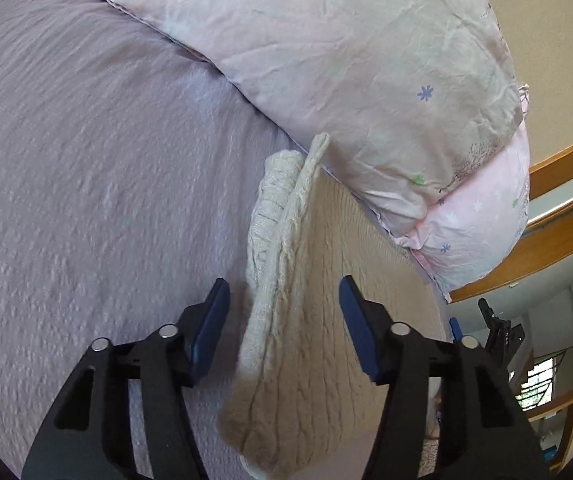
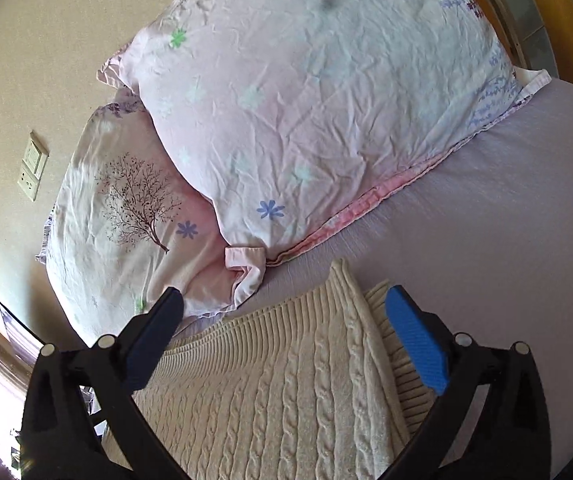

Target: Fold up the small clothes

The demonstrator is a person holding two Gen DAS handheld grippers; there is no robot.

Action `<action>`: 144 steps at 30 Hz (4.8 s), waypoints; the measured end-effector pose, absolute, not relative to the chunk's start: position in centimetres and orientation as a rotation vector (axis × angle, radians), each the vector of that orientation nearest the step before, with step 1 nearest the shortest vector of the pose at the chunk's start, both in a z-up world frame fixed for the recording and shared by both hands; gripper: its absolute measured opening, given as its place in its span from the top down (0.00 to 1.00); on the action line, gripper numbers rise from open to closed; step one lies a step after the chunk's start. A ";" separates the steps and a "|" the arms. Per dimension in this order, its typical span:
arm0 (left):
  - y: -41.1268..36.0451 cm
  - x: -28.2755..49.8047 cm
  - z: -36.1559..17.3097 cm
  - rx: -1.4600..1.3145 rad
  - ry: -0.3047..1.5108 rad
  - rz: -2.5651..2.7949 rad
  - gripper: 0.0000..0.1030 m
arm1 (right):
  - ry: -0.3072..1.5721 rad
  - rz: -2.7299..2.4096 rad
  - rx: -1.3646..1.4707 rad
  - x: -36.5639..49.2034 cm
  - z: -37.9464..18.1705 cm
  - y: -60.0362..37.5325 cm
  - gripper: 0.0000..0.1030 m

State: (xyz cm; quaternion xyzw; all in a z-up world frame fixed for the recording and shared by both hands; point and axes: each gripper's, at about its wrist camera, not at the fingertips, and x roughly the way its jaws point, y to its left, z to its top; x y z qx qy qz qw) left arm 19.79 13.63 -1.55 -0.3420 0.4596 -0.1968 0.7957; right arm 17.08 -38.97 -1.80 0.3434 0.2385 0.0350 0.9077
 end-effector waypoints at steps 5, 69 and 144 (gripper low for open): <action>12.8 19.5 -2.7 -0.877 0.984 -0.414 0.82 | 0.495 0.111 0.733 17.0 -1.7 -39.0 0.02; -0.2 18.9 5.9 -0.242 0.694 -0.396 0.38 | 0.706 0.277 0.515 15.3 0.3 -33.8 0.54; -3.8 11.5 -2.7 0.116 0.922 -0.156 0.01 | 0.912 -0.019 0.018 8.5 -5.0 -23.0 0.02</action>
